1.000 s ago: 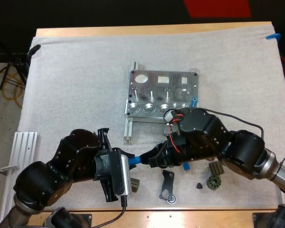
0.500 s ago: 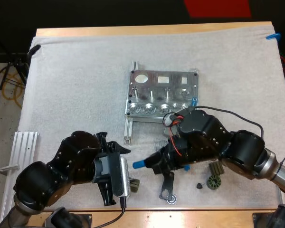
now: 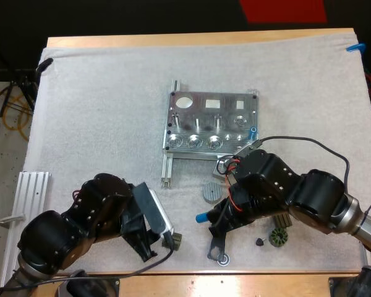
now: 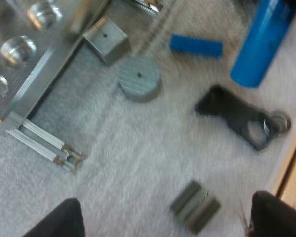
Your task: Load cells from right to left
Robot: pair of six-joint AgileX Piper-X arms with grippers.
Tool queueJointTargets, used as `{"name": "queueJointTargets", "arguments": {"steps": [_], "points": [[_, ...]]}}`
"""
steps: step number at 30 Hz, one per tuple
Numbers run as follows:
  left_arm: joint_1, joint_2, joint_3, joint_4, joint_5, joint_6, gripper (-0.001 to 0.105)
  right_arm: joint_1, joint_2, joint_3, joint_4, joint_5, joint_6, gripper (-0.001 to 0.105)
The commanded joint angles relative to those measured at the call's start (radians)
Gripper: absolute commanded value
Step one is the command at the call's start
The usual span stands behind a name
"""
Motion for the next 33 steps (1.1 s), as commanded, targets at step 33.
{"name": "queueJointTargets", "arguments": {"steps": [33], "points": [[0.001,-0.006,0.001,-0.287,-0.266,-0.373,0.067,-0.068,0.039,-0.245,0.281,0.412,-0.360,0.014]]}}
